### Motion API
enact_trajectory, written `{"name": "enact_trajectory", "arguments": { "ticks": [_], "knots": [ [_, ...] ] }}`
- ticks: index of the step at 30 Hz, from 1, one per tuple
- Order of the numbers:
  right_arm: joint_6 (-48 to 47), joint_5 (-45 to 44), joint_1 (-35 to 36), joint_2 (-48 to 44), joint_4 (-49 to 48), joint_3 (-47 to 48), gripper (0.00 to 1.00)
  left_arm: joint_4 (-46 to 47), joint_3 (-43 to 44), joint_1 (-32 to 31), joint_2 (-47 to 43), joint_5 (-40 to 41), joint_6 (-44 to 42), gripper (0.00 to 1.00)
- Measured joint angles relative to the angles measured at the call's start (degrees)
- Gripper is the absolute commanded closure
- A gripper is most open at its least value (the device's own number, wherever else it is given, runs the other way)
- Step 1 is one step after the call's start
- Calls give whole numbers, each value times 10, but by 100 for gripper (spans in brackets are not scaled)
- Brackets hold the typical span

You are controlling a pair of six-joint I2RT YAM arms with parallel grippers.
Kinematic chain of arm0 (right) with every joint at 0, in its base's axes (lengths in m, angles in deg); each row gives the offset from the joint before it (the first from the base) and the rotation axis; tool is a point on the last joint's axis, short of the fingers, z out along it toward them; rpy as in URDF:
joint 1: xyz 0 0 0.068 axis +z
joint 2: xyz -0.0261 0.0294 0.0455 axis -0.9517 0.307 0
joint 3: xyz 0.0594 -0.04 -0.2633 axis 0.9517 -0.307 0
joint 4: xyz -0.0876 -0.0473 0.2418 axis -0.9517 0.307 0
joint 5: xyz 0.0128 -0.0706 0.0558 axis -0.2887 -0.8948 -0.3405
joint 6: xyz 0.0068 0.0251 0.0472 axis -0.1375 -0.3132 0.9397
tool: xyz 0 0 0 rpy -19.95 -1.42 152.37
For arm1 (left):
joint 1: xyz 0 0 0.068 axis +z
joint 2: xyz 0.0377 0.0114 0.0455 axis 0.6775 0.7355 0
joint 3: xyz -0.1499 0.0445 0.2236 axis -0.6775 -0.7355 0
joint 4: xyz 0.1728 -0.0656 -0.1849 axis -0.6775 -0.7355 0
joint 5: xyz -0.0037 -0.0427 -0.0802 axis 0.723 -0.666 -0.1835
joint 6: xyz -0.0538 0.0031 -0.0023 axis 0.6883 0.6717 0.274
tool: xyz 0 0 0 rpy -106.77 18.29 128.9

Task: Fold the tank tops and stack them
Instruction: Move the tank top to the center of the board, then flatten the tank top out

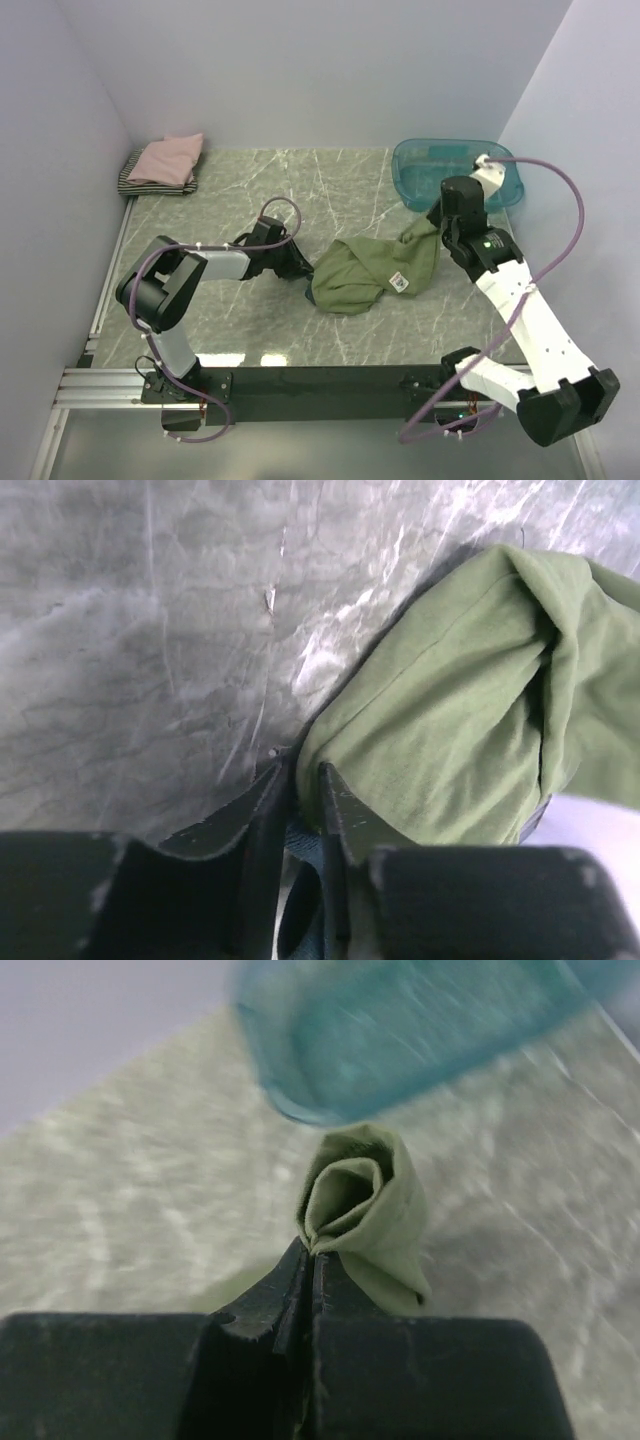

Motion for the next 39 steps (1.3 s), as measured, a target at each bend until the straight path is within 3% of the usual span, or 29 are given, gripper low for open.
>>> {"name": "enact_trajectory", "arguments": {
  "ticks": [4,6,7,8,9,10,11,12,17,24,28,31,33,34,35,39],
  "knots": [
    [7,12,-68,10,0,-74,100,21,-12,-2,0,-11,-1,80],
    [8,25,-103,19,0,-92,93,27,-15,-3,1,-14,0,92],
    [9,30,-116,26,-2,-96,85,31,-15,-3,3,-16,-2,99],
    [10,35,-132,36,-4,-97,67,34,-15,-4,4,-17,-2,99],
    [13,40,-143,46,-7,-96,60,37,-15,-4,5,-18,-2,99],
    [13,45,-149,58,-10,-95,46,38,-15,-4,5,-18,-3,99],
    [12,51,-151,68,-10,-92,16,38,-15,-4,5,-17,-3,99],
    [15,60,-152,80,-10,-88,10,38,-15,-4,5,-17,-3,99],
    [19,77,-128,85,6,-87,8,24,-7,-4,3,7,-5,99],
    [87,59,-50,-12,30,-183,5,-5,4,4,-19,66,-5,99],
    [97,34,-84,-14,63,-203,5,-16,10,17,-31,81,-5,99],
    [84,22,-121,-5,77,-161,8,-20,10,24,-39,89,-5,99],
    [73,30,-126,7,73,-120,24,-24,10,29,-45,92,-5,99],
    [72,39,-124,12,64,-107,38,-25,10,30,-47,93,-5,99],
    [74,43,-118,14,56,-104,46,-25,10,33,-50,93,-5,99],
    [115,41,13,19,41,-163,71,-26,10,38,-54,94,-5,99]
  ]
}}
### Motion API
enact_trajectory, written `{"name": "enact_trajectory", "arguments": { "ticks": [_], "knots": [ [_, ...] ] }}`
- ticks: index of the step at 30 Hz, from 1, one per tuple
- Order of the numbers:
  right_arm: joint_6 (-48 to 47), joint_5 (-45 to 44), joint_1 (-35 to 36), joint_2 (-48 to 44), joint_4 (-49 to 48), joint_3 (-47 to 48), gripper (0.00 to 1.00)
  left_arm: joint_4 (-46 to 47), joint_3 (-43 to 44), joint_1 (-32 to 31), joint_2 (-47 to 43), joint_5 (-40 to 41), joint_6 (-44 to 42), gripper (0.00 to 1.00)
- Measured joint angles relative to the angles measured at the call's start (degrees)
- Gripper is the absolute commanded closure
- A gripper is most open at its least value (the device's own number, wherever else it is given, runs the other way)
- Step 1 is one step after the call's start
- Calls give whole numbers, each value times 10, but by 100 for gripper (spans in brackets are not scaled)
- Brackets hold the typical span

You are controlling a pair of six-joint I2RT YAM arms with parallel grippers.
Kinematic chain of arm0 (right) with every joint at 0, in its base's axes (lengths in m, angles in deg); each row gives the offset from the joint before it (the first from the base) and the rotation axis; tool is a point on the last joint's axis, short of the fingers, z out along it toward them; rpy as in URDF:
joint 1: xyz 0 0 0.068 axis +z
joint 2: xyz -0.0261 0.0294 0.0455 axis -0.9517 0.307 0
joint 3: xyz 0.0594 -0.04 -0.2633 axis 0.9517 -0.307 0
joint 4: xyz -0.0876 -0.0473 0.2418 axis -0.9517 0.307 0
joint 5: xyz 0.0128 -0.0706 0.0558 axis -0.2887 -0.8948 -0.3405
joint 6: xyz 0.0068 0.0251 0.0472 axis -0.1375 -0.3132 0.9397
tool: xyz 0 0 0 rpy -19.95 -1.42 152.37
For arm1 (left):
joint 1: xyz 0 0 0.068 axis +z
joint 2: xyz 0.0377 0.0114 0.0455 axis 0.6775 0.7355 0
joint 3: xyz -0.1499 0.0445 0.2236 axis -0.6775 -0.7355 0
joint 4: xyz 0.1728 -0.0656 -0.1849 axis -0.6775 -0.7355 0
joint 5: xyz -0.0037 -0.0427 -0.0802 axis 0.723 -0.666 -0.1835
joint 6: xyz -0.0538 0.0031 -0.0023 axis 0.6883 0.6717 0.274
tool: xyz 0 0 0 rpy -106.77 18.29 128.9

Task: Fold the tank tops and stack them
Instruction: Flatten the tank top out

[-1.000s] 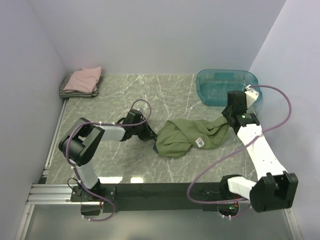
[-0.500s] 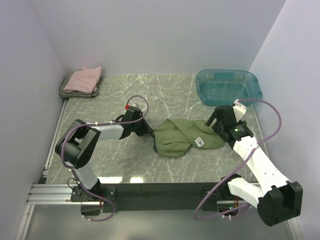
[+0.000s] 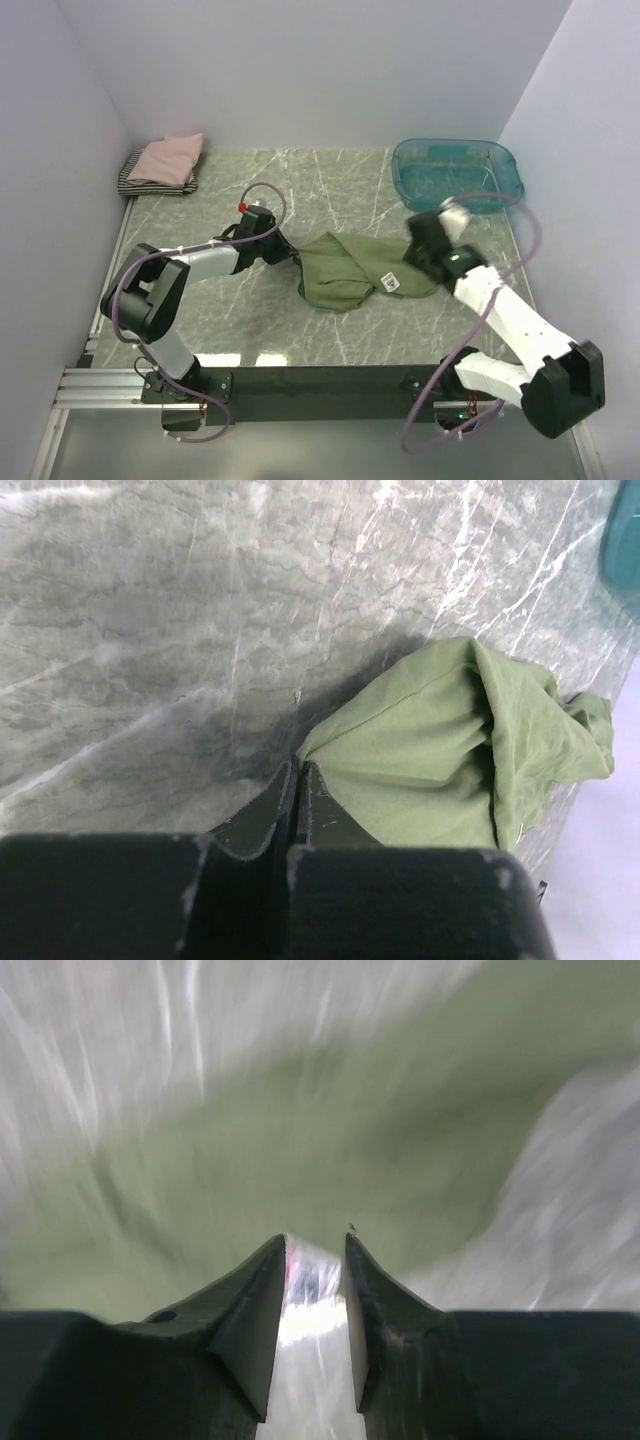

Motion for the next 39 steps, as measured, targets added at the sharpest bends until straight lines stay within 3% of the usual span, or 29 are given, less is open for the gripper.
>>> {"name": "enact_trajectory", "arguments": {
  "ticks": [1,6,10,22,35,39],
  "knots": [
    [19,11,30,8,0,-28,78,0,0,2,-1,0,0,99],
    [97,50,113,10,-5,-153,76,-3,0,8,-11,0,0,99],
    [136,70,128,9,-19,-199,61,-3,-2,12,-22,0,0,99],
    [150,62,131,76,-99,-193,46,-5,-2,15,-25,0,-2,99],
    [143,25,96,91,-122,-187,46,-16,-2,15,-25,0,-2,99],
    [134,20,94,118,-126,-175,52,-16,-2,15,-25,0,-2,99]
  ]
}}
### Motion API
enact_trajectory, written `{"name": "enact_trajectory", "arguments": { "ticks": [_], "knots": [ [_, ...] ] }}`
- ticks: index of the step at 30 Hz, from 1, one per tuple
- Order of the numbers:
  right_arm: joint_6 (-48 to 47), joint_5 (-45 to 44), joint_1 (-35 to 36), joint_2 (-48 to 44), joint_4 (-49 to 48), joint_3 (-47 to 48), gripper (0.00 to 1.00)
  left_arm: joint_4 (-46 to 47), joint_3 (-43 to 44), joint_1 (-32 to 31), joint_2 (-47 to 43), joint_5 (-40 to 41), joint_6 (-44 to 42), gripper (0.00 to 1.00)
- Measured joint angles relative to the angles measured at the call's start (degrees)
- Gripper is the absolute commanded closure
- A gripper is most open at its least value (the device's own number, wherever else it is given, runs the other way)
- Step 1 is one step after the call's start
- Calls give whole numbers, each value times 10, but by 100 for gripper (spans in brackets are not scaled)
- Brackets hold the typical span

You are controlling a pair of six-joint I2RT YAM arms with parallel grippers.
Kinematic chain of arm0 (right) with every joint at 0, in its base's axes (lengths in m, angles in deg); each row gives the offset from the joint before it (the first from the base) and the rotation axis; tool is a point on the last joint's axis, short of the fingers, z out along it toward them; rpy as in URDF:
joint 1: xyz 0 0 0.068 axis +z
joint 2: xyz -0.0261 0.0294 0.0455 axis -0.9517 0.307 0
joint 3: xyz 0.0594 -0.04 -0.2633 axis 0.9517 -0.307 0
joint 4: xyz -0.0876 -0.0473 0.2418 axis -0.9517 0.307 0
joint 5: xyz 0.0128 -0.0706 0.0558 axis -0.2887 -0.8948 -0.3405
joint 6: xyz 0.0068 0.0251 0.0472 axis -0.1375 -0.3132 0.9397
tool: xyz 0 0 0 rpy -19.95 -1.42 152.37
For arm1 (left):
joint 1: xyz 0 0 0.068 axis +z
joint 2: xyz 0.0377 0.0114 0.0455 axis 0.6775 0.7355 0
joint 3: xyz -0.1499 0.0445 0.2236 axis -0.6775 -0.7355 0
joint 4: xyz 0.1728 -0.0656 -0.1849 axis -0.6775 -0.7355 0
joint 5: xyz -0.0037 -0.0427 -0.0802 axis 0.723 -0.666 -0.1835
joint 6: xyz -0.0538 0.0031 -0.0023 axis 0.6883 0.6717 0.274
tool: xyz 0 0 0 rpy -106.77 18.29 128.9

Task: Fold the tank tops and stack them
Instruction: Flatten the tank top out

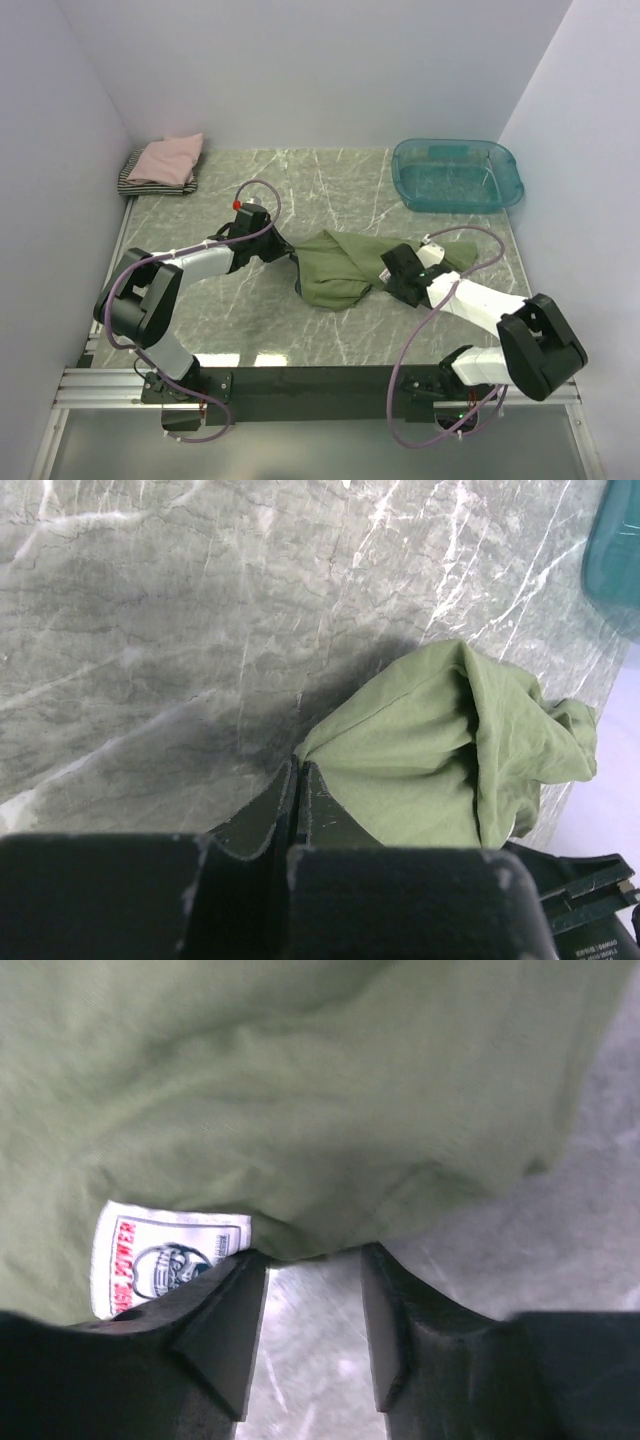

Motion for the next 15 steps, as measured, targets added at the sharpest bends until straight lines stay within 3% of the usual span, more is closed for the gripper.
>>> {"name": "enact_trajectory", "arguments": {
  "ticks": [2,5,9,15],
  "knots": [
    [-5,-3,0,16,-8,9,55,0,0,0,0,0,0,99],
    [-9,-9,0,28,-14,15,67,-2,0,0,-1,0,0,99],
    [-16,-12,0,40,-15,24,100,-11,0,0,-8,0,0,99],
    [-38,-10,-1,2,58,77,100,-38,7,11,-29,3,-6,99]
  ]
}}
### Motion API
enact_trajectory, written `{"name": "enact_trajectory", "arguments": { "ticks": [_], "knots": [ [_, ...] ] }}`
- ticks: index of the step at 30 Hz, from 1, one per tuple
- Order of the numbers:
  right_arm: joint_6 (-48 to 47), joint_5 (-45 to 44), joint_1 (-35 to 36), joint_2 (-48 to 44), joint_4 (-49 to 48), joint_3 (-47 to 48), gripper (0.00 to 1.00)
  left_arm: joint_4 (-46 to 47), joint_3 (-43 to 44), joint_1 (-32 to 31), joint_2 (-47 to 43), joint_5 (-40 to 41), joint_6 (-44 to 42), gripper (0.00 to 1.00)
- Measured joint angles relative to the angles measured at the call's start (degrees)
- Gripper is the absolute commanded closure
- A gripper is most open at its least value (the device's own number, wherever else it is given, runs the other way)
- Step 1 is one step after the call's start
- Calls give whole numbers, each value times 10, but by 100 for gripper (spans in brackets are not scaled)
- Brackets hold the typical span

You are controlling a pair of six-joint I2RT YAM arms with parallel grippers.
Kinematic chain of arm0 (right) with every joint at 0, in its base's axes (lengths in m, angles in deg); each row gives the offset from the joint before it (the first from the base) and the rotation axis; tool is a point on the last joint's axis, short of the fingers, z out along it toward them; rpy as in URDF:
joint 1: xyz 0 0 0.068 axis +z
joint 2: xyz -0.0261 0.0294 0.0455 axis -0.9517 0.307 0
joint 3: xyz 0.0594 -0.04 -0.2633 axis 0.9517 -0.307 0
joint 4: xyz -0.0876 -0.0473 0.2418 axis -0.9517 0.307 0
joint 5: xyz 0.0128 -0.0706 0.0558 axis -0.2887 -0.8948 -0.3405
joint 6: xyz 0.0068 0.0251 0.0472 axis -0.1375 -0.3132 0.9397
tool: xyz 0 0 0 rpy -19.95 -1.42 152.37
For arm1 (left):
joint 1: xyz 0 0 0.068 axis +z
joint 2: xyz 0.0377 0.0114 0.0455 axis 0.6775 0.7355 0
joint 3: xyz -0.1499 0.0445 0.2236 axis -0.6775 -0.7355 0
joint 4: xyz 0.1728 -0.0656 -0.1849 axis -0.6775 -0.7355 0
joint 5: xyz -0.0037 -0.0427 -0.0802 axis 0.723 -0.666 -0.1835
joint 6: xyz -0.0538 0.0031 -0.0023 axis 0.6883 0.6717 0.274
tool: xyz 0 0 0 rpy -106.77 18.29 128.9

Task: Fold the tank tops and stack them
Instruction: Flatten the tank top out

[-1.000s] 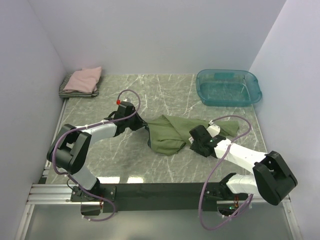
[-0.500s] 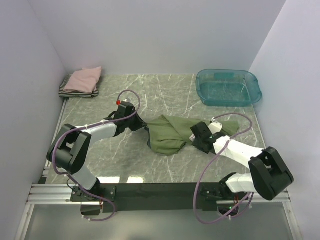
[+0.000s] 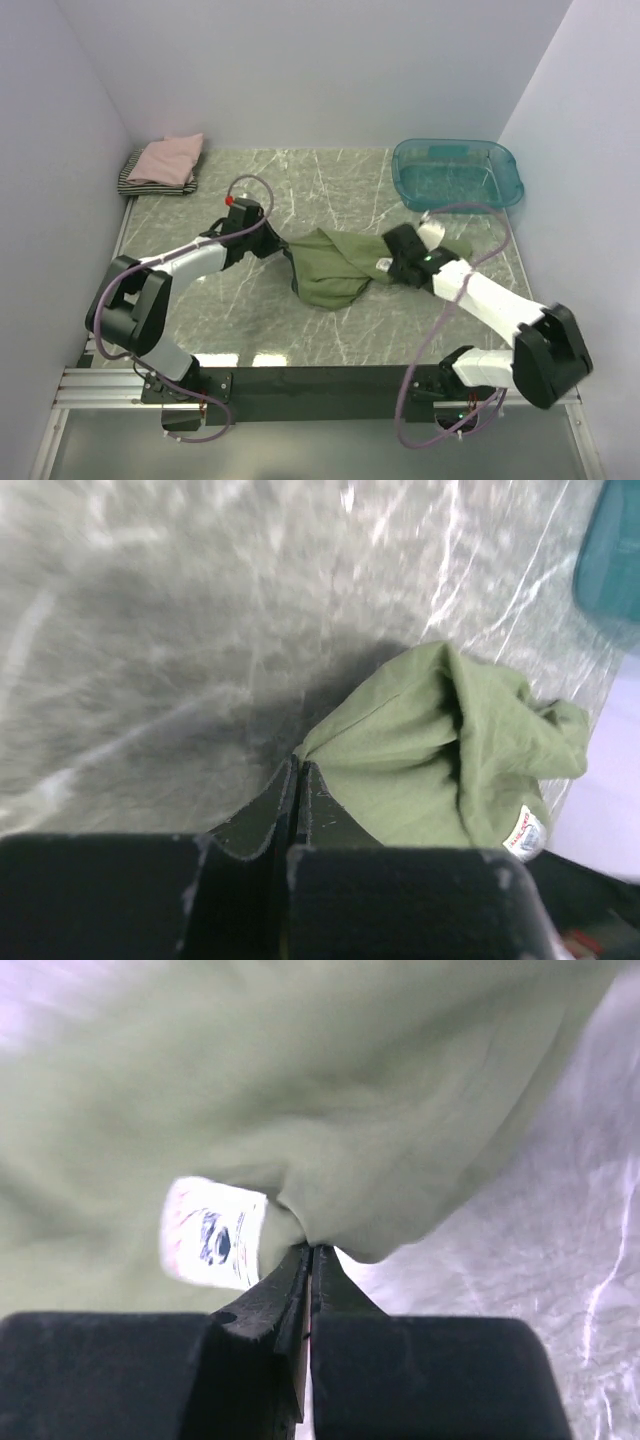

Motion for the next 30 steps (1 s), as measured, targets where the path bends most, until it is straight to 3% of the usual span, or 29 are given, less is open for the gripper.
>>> {"name": "enact_trajectory", "arguments": {
  "ticks": [8,15,21,24,30],
  "knots": [
    [-76,4,-44,-99,82,288,100,-83,116,68,-41,38,-13,99],
    [-128,44,-102,-74,91,454,100,-159,302,106,-49,90,-48,99],
    [-161,108,-125,58,84,624,100,-173,435,169,-49,118,-101,99],
    [-178,151,-126,158,85,756,100,-161,482,210,-38,111,-127,99],
    [-196,214,-128,343,78,991,100,-138,671,286,85,40,-157,99]
  ]
}}
